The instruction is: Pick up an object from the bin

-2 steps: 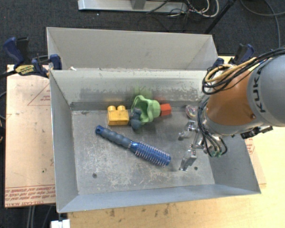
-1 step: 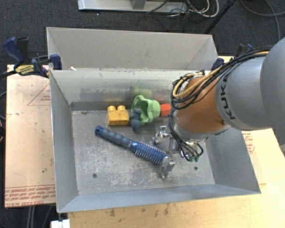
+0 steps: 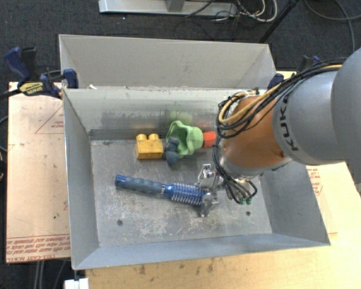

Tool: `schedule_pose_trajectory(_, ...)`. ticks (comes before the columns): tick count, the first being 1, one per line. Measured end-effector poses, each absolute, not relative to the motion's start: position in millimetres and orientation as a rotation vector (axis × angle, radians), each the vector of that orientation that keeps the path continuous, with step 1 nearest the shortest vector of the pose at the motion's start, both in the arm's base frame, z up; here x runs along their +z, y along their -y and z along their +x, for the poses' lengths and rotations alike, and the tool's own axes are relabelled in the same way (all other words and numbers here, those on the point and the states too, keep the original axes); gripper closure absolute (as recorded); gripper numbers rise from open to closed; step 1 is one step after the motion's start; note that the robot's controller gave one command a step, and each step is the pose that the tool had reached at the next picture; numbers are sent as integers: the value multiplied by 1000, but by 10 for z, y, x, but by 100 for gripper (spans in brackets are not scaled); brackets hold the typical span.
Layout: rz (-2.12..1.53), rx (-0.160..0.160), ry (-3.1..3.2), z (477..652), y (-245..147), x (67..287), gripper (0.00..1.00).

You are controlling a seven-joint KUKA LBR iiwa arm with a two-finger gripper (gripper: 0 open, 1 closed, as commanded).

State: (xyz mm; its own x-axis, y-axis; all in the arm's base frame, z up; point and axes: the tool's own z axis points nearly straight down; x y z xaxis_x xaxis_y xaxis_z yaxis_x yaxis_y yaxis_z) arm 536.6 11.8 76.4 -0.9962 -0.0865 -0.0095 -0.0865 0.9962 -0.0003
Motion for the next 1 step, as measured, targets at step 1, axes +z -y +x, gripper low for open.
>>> schedule_pose_trajectory(1, -372, -2, -3111, 5286, 160, 2109, 100)
